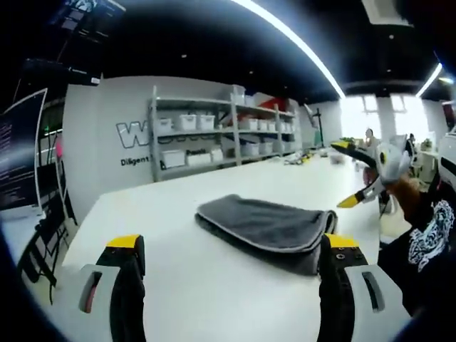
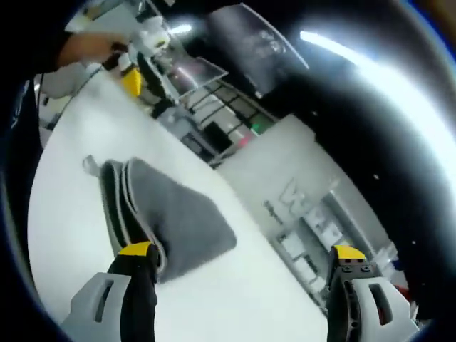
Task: Open the folded towel by lifting each exposed corner and separating the folded layers until the towel lies flat within the target outline without major curled edges
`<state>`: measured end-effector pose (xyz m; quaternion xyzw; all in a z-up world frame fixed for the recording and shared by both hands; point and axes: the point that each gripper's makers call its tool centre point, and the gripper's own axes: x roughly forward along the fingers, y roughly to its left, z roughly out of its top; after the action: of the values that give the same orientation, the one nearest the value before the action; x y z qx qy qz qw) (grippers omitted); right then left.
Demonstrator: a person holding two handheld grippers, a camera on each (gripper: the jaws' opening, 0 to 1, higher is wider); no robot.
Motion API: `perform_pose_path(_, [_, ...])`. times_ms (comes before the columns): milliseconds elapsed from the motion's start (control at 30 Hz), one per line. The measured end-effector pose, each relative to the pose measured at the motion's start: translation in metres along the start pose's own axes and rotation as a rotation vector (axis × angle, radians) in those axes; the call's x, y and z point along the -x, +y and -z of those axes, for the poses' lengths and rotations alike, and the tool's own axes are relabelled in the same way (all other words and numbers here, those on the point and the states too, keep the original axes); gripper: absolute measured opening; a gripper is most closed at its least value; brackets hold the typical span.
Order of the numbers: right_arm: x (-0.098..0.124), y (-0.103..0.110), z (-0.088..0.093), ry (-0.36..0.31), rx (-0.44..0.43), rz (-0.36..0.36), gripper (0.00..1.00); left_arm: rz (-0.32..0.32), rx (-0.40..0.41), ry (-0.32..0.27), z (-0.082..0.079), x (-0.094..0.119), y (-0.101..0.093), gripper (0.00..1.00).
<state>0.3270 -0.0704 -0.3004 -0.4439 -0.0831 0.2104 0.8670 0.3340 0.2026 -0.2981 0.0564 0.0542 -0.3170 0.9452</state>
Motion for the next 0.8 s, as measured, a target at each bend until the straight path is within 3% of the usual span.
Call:
perform_pose_path(233, [-0.015, 0.024, -0.002, 0.015, 0.139, -0.048, 1.00, 0.007, 0.007, 0.001, 0.002, -0.002, 0.000, 1.00])
perform_pose_path(533, [-0.027, 0.047, -0.014, -0.013, 0.217, -0.104, 0.99, 0.007, 0.005, -0.002, 0.004, -0.001, 0.000, 1.00])
perform_pose_path(800, [-0.034, 0.050, -0.019, -0.003, 0.267, -0.094, 0.99, 0.012, 0.003, -0.005, 0.005, -0.001, -0.002, 1.00])
